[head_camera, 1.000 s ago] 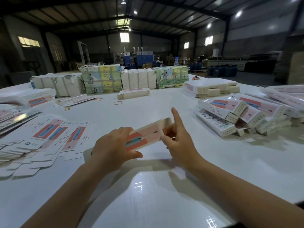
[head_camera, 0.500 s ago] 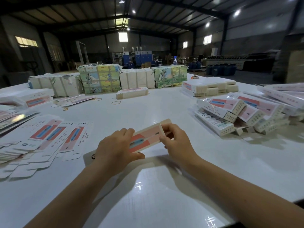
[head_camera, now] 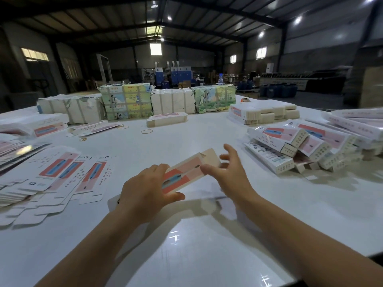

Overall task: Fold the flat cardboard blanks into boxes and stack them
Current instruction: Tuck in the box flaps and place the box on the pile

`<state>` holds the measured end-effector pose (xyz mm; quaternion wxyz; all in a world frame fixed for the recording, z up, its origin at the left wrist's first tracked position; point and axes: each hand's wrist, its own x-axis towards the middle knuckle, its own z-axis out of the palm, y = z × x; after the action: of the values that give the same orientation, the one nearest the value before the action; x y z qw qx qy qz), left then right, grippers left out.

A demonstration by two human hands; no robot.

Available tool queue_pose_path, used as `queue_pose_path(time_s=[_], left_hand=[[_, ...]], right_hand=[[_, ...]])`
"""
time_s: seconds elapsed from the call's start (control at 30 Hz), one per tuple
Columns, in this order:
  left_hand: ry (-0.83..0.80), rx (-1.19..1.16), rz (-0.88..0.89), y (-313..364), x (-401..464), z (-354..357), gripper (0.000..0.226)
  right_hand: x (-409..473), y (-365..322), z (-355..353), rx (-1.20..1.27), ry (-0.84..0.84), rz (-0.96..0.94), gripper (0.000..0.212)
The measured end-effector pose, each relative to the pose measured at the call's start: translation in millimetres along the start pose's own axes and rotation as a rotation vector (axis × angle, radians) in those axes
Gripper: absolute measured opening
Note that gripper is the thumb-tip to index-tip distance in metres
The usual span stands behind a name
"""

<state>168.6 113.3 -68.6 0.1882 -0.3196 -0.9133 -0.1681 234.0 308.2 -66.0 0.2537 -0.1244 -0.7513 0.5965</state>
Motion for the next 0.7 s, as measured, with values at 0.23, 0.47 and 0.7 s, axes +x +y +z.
queue_pose_path(time_s=[0.23,0.47,0.7], left_hand=[[-0.036,0.003,0.016,3,2,5,0.067],[0.016,0.095,0.040,6,1,6,0.068],[0.058,0.077,0.020,1,0,3,0.068]], right_hand=[[1,1,4,0.335,-0.146,0.102,0.020],[-14,3,10,-0.606,-0.040,-0.512,0.020],[-13,-9,10,-0.019,-0.072,-0.180,0.032]])
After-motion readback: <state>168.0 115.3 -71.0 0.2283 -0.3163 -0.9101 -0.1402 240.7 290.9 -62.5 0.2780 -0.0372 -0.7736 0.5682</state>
